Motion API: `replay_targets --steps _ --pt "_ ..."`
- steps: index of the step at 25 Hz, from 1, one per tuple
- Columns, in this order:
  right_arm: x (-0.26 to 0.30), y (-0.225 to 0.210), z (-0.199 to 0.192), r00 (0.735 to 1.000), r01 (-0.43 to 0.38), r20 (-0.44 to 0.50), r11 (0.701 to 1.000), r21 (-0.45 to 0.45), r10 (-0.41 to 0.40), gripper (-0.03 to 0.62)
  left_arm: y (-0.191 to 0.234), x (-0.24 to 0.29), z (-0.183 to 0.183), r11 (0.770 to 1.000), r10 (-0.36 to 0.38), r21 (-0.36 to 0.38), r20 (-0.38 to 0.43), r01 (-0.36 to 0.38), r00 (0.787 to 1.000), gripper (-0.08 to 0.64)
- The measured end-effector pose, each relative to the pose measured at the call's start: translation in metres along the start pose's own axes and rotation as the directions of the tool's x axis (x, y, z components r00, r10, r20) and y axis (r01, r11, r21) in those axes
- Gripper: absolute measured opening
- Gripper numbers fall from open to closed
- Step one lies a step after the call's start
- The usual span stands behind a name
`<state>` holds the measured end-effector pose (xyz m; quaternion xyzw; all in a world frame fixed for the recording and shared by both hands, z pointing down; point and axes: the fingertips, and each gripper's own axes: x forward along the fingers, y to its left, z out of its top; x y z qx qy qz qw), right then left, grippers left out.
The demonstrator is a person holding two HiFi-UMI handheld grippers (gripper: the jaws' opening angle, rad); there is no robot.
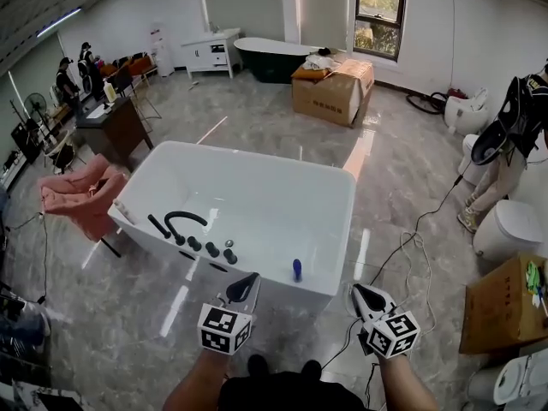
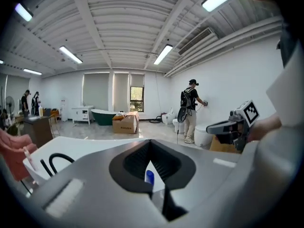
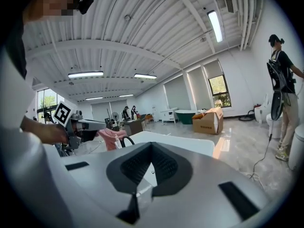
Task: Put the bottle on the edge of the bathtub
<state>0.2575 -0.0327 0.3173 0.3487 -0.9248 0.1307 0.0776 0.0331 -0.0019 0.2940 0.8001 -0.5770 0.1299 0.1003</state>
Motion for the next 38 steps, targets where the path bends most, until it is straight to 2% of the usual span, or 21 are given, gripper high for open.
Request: replay_targets --steps 3,11,16,20,29,38 --pt "0.015 0.013 0.03 0.999 -0.029 0.04 0.999 -0.022 0.03 0.011 0.017 -0.009 0.026 0.998 0.009 0.064 0.033 -0.011 0.999 0.008" --pt "0.029 0.027 0.101 0.986 -0.028 0.164 1.0 -0.01 0.029 0.011 0.052 -0.021 0.064 0.998 0.056 0.006 0.112 -0.057 0.992 0.009" --pt "0.024 0.038 0.125 0.971 0.076 0.231 0.994 -0.075 -0.056 0.009 0.067 -0.039 0.071 0.997 0.075 -0.013 0.161 -0.074 0.984 0.009" --pt "0.023 0.043 0.12 0.972 0.067 0.23 0.996 -0.065 -0.05 0.009 0.073 -0.047 0.065 0.994 0.104 -0.036 0.176 -0.099 0.979 0.009" --pt "0.024 0.05 0.099 0.979 0.067 0.195 0.997 -0.04 -0.058 0.009 0.08 -0.048 0.048 0.993 0.12 -0.038 0.162 -0.115 0.979 0.009" --pt "0.03 0.052 0.101 0.979 0.065 0.196 0.997 -0.036 -0.056 0.009 0.08 -0.046 0.056 0.995 0.1 -0.017 0.187 -0.098 0.977 0.009"
